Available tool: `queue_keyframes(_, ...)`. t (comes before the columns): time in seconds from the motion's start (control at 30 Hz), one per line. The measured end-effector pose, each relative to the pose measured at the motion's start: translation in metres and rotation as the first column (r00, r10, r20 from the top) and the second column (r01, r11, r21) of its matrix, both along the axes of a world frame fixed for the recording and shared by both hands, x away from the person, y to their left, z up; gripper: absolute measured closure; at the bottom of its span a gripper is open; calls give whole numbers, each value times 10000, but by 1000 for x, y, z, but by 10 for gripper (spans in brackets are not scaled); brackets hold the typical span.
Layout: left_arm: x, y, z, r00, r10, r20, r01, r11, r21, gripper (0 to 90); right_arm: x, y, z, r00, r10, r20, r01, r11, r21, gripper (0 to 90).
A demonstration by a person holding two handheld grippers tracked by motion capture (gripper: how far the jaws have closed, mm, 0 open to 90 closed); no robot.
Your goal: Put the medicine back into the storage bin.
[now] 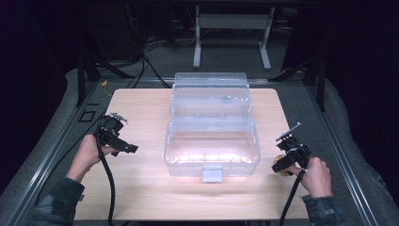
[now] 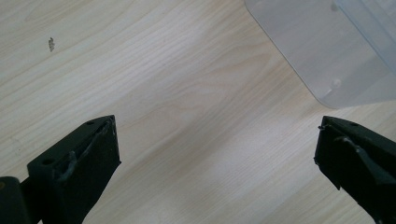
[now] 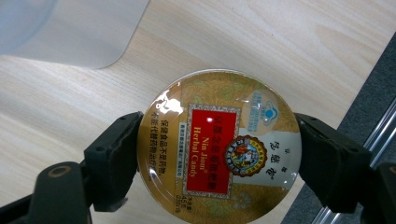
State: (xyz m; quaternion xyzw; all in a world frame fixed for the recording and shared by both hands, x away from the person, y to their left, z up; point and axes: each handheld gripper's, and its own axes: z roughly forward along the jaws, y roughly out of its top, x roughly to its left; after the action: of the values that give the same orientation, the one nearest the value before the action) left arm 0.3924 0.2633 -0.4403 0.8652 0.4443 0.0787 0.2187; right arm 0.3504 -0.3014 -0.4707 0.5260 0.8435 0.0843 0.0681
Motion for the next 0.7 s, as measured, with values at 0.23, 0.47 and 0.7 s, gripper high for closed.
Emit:
queue_keyframes(0.23,0,4,-4,9999,56,-102,-56,10000,1,2,2,4,17,9999,115,123,-113,9997,-215,201)
queue_keyframes(0.47,-1,6,-5,9999,26,-101,-26,10000,25,1,5,8,30,9994,339,48,-338,9994,-94,201)
queue_keyframes(0.7,-1,6,-5,9999,11,-100,-11,10000,16,1,7,15,46,9989,453,147,-441,9964,-719,201)
